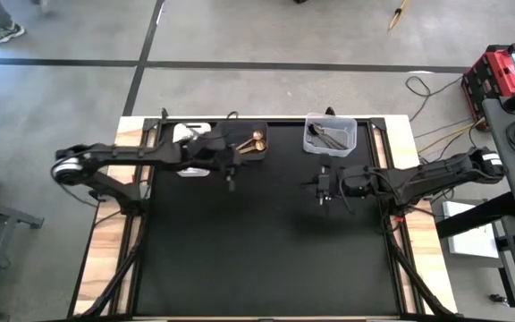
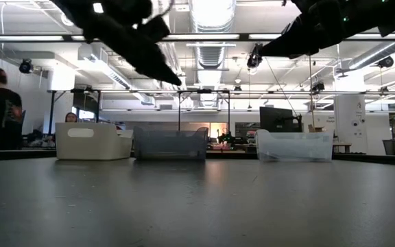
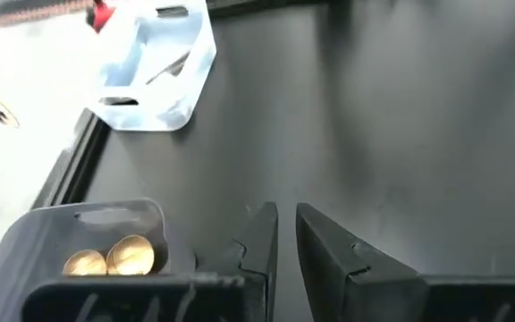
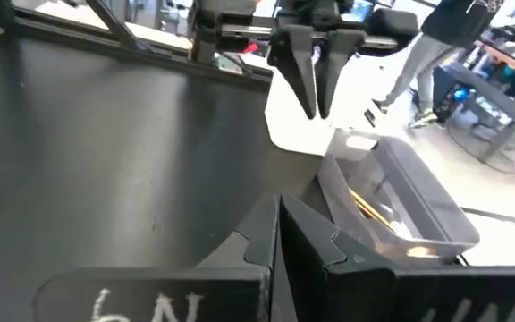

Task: Sort silverware by color (type)
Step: Return to Home Position

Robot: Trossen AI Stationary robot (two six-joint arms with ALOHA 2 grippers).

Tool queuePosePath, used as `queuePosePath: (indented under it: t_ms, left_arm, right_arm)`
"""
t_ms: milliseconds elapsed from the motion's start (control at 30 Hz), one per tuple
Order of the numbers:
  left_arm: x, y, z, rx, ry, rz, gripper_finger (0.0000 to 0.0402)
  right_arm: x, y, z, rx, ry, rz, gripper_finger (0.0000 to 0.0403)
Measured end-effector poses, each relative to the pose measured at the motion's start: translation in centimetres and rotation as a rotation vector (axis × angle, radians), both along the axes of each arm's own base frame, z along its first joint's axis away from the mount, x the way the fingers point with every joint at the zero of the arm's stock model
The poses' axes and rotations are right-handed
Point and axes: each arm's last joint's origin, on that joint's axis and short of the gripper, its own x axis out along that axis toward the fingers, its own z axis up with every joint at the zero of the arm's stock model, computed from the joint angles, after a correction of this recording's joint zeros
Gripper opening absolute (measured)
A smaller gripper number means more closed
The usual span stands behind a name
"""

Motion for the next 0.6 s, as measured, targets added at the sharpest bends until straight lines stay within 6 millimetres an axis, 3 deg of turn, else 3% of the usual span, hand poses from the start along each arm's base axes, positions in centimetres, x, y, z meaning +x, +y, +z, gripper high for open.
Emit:
queuePosePath:
  t_ms: [367,600]
  left_arm:
    - [-7.8,-2.1,0.5,0.033,-0.22,0.02,0.0027]
    - [-11.6,-3.2,-0.6,0.041,-0.363,0.03,0.0027]
  right_arm:
    - [0.0,-4.0,0.2,0.038,-0.021,0.018,0.0009]
    - [-0.5,-6.0,-0.2,0.066,-0.016,-0.007,0.0009]
